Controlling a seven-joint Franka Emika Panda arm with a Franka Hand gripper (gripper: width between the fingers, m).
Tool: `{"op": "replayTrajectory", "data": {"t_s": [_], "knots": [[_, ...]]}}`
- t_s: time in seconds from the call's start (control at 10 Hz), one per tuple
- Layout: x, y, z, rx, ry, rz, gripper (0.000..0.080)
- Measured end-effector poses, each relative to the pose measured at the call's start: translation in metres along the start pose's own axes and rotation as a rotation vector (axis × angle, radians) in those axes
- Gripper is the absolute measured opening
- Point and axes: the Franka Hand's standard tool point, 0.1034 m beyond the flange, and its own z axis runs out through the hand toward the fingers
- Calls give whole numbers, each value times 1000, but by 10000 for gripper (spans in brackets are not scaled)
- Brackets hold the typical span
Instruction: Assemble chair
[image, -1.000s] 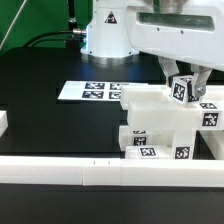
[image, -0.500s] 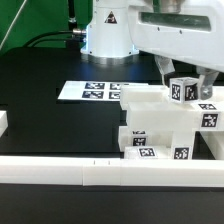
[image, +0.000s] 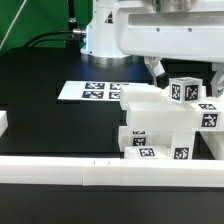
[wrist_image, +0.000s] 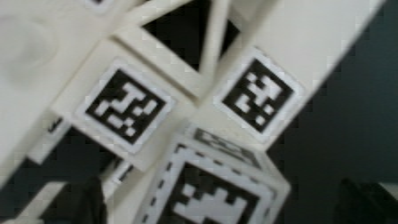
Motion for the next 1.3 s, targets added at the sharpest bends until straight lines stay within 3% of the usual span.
{"op": "replayTrajectory", "data": {"t_s": [0.3,0.5,0.9,1.2,1.3], "knots": [[2,-1,0,1,16,-321,649],[2,0,1,-31,24,-502,649],[4,2,1,-53,36,-788,649],[3,1,2,-53,35,-785,634],[3,1,2,-53,35,-785,463]]}}
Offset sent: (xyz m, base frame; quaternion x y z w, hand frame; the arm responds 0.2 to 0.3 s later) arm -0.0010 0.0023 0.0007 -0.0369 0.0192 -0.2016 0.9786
